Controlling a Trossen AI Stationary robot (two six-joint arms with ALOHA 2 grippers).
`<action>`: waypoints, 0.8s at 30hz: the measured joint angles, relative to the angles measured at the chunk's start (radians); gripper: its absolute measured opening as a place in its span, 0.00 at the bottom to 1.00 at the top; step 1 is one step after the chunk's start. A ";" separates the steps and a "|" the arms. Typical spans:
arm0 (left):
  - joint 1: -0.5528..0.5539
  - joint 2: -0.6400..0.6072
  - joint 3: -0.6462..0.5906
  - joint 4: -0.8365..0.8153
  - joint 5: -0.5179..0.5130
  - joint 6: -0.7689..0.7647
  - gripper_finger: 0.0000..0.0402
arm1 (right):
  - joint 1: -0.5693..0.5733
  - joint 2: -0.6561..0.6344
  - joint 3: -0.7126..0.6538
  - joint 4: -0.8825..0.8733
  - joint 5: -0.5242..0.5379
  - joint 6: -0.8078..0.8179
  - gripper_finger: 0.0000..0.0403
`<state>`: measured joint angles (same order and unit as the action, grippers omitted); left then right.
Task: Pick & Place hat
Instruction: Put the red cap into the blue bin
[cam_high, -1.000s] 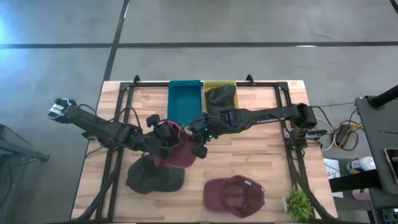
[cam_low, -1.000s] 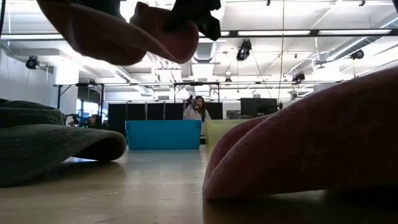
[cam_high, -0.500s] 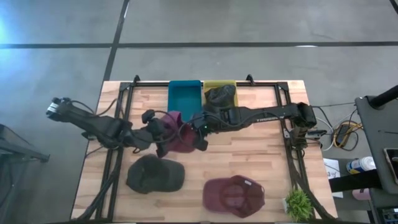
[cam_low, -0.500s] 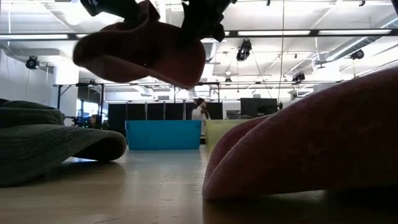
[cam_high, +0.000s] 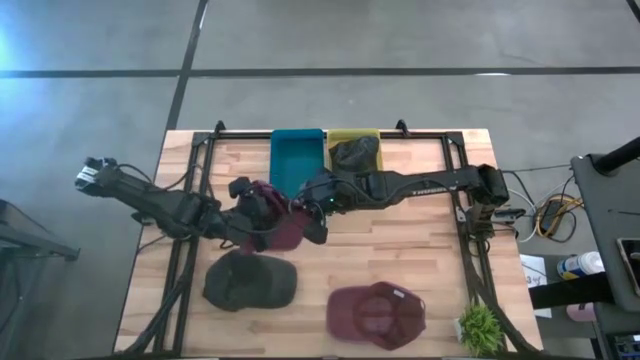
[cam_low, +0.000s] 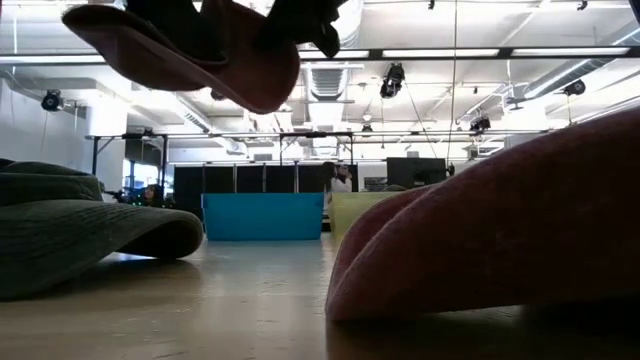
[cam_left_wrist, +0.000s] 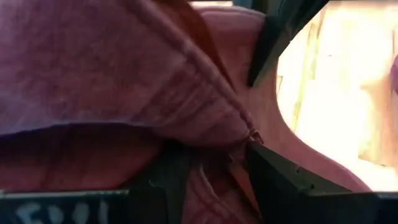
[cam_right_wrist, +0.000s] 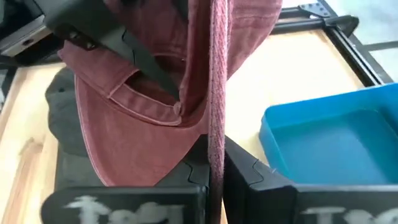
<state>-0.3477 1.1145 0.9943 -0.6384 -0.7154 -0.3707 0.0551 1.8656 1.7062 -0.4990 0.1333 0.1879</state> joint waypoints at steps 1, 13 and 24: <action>0.000 0.000 0.002 -0.001 0.000 -0.005 0.39 | 0.000 0.000 -0.003 -0.013 0.000 0.000 0.03; 0.006 0.010 0.027 -0.087 -0.003 -0.151 0.39 | -0.014 0.000 -0.014 -0.044 -0.004 0.003 0.03; 0.005 0.003 0.034 -0.161 0.076 -0.240 0.39 | -0.064 -0.003 -0.014 -0.058 0.028 0.040 0.03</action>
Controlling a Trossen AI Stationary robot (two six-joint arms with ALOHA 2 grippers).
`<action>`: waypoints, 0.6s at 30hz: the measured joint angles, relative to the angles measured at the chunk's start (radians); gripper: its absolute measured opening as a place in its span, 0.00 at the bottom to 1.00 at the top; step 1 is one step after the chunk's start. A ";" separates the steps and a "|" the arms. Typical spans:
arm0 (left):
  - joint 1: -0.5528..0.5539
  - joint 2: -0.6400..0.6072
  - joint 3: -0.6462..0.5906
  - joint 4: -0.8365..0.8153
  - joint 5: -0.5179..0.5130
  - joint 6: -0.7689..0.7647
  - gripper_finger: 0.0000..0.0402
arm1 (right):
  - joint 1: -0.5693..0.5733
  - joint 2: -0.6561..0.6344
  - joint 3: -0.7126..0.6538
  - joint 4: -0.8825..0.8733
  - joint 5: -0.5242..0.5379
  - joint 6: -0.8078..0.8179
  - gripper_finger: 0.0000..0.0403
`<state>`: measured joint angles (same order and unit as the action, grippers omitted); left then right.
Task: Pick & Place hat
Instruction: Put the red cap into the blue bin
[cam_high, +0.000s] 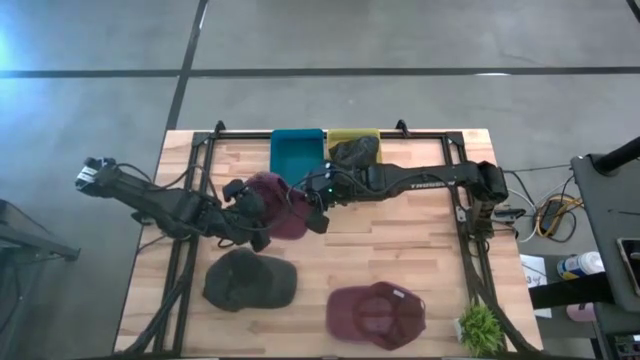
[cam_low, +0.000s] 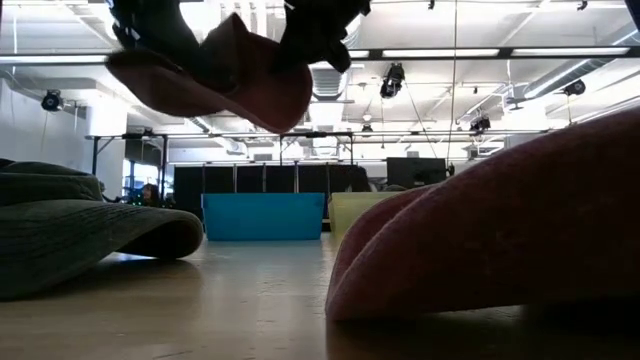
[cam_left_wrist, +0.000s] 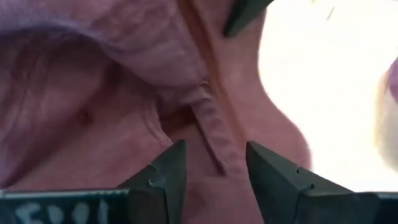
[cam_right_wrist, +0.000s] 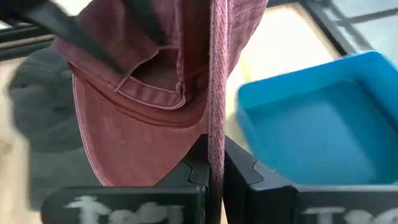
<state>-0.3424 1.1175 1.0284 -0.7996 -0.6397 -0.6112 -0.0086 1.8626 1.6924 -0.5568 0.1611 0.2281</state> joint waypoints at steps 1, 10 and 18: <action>0.000 -0.001 0.011 -0.005 0.001 0.005 0.39 | -0.003 0.000 0.000 -0.013 0.022 -0.002 0.03; 0.000 -0.012 0.147 -0.175 -0.007 0.078 0.39 | -0.037 -0.002 -0.004 -0.041 0.057 0.002 0.03; -0.044 -0.016 0.127 -0.597 -0.009 -0.223 0.39 | -0.080 -0.018 -0.057 -0.108 -0.247 0.199 0.03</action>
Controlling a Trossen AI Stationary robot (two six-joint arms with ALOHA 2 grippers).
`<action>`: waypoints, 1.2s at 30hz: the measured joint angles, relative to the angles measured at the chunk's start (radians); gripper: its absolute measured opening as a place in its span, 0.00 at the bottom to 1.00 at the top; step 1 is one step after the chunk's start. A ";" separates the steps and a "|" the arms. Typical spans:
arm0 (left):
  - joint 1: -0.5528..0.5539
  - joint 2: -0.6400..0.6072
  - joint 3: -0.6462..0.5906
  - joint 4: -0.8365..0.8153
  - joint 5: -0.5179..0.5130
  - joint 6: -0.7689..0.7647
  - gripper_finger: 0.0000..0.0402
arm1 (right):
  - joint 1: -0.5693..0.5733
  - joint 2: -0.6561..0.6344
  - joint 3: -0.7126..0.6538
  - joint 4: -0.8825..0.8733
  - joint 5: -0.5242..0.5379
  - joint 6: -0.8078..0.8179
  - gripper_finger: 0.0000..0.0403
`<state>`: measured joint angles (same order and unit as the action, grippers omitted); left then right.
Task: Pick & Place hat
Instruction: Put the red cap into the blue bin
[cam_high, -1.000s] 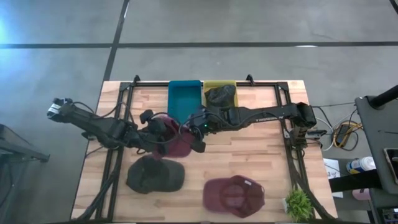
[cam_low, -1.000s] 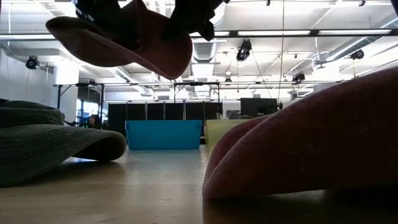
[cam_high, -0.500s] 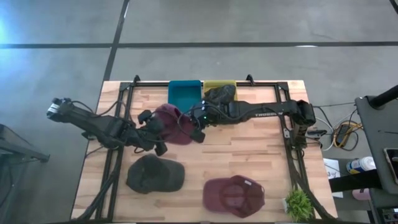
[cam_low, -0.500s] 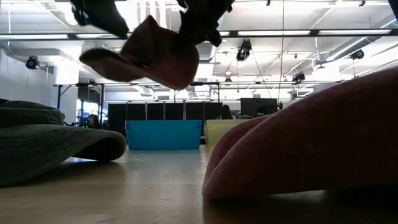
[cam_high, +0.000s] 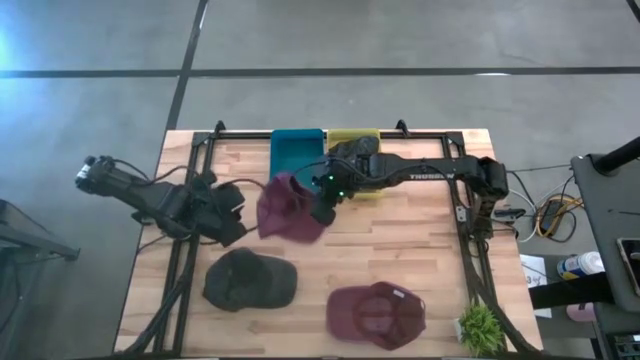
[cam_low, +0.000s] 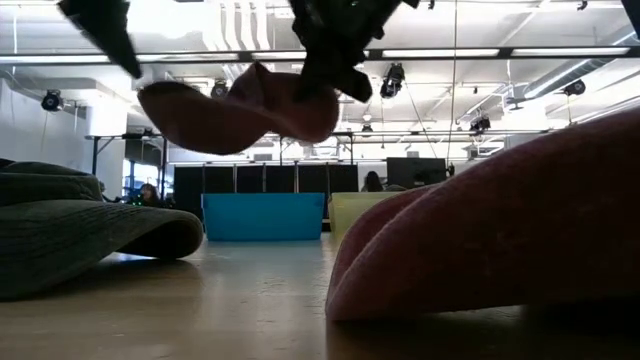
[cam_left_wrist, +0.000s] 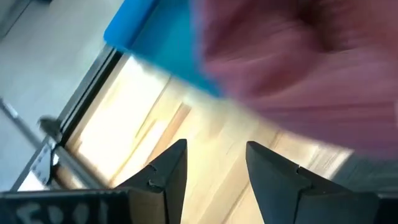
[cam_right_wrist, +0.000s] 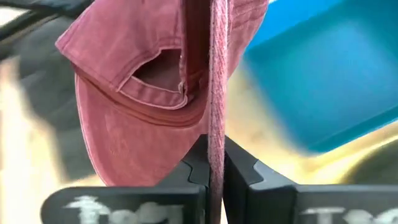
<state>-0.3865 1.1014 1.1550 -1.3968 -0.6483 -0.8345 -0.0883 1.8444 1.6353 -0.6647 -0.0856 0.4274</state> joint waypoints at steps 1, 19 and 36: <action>-0.014 -0.002 -0.010 -0.020 0.000 -0.029 0.39 | -0.002 -0.005 -0.019 0.002 -0.064 0.023 0.03; -0.128 -0.012 -0.359 0.600 0.123 0.052 0.39 | -0.022 -0.012 -0.422 0.183 -0.319 0.148 0.07; -0.127 -0.012 -0.409 0.716 0.135 0.090 0.39 | 0.018 -0.026 -0.153 -0.198 0.216 -0.267 0.56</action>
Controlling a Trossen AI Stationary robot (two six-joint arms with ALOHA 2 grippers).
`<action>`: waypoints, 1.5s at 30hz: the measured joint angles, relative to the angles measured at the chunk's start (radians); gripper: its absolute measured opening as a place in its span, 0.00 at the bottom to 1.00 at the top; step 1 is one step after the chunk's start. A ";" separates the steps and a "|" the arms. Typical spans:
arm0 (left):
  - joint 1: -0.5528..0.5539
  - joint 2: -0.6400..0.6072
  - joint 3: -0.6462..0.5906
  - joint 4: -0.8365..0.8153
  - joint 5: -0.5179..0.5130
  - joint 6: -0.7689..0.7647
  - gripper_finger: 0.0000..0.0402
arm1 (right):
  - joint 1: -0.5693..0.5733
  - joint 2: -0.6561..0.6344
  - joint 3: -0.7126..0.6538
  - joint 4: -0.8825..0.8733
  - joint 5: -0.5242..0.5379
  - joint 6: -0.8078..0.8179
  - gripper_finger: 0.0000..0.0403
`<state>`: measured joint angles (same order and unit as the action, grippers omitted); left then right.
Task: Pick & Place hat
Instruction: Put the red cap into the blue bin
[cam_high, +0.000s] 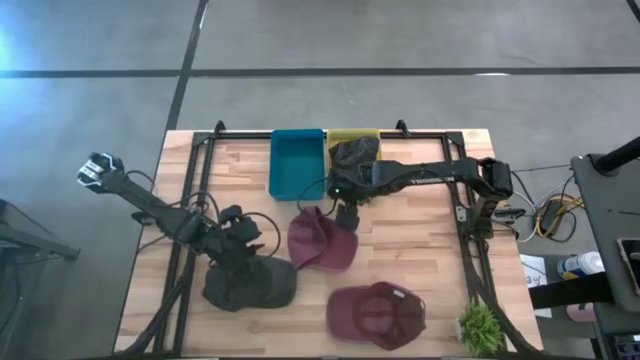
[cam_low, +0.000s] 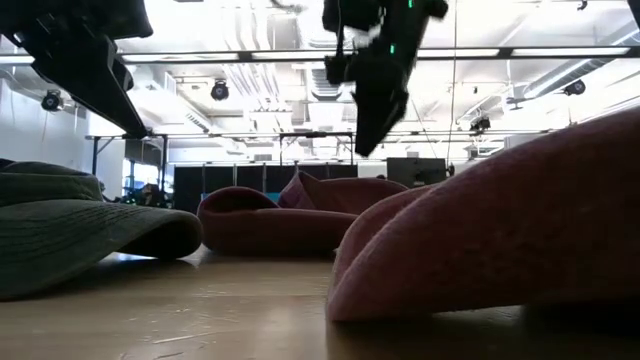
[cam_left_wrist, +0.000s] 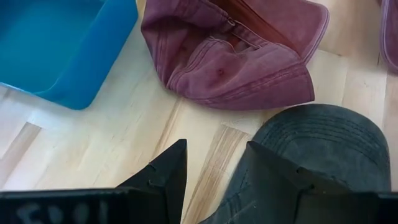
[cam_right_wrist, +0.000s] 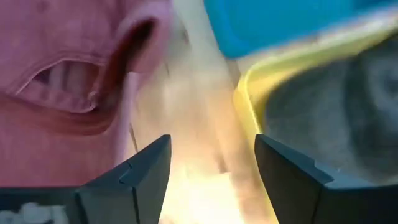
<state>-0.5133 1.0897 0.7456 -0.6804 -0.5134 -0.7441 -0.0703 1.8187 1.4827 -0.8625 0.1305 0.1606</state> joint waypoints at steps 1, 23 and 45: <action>0.000 0.000 0.000 0.000 0.000 0.011 0.39 | 0.020 0.000 0.022 -0.025 0.005 -0.022 0.56; 0.001 0.000 0.000 0.000 -0.003 0.212 0.39 | 0.452 0.228 0.016 0.337 0.225 0.079 0.43; -0.002 0.000 0.000 0.000 0.000 0.196 0.39 | 0.460 0.295 0.105 0.330 0.387 0.102 0.72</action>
<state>-0.5152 1.0901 0.7452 -0.6807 -0.5129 -0.5484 0.3901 2.1136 1.5882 -0.5324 0.5173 0.2630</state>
